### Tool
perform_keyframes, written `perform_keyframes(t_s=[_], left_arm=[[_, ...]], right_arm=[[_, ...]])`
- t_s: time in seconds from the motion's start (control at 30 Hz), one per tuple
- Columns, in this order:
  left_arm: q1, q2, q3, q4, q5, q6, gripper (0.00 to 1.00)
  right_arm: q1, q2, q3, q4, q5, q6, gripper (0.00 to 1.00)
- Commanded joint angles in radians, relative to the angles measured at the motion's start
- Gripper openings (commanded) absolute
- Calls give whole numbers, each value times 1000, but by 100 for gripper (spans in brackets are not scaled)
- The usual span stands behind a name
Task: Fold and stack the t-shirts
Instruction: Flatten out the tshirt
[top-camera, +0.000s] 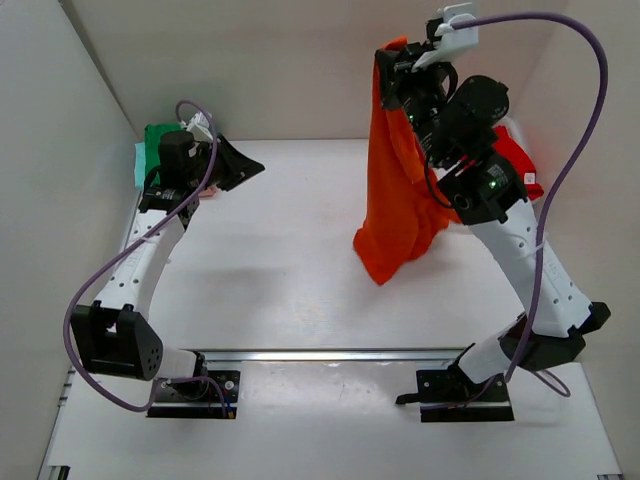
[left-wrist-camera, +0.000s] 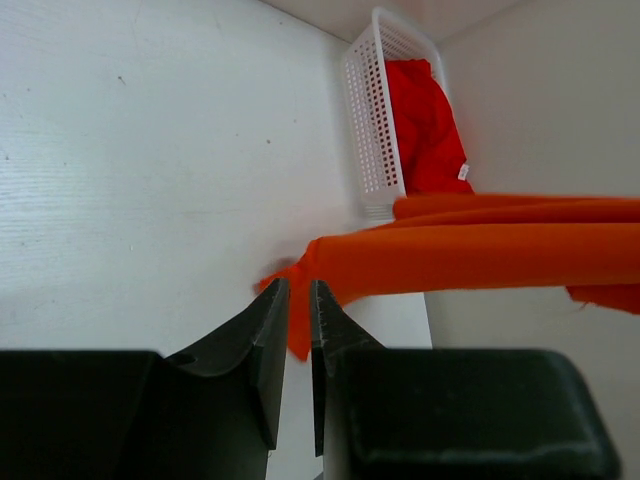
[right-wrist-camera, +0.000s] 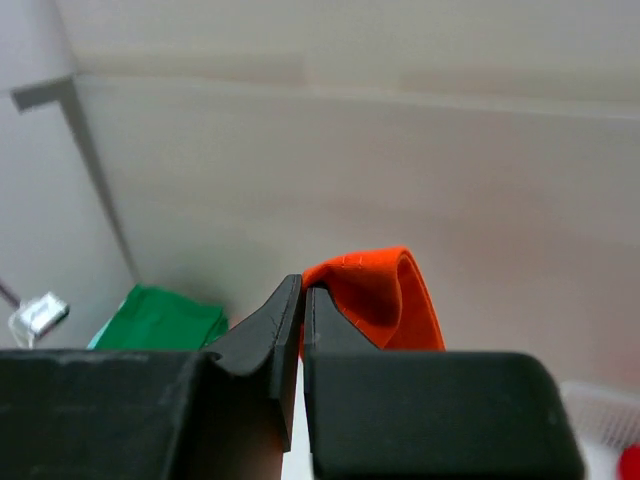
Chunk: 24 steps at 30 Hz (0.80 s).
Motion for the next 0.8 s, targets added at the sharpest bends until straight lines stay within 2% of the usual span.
perform_keyframes(t_s=[0.0,0.03,0.13,0.17,0.2,0.33,0.5,0.67,0.7,0.77], left_arm=[[7,-43,-34,24,31,-22,25],[8,-45,-39,24,36,-16,25],[22,-58,-53,14,31,-12,25],[31,-78,-65,7,28,-3,25],[34,-86,-70,0,25,-2,25],[48,-129,-64,-45,-10,25,25],[50,-164,-57,-75,-30,56,26],[45,-198,-51,-95,-25,94,33],[38,-204,-48,-94,-36,105,37],[4,-209,-83,-95,-30,145,41]], right_arm=[[107,-69,-45,414,252,-298,0],[124,-85,-60,491,262,-336,0],[107,-60,-52,523,247,-292,0],[116,7,30,488,187,-253,0],[120,44,43,477,152,-225,0],[103,159,177,512,90,-153,0],[107,242,224,556,136,-119,0],[123,270,218,442,199,-81,0],[117,268,192,428,199,-77,0],[123,227,148,450,172,-71,0]])
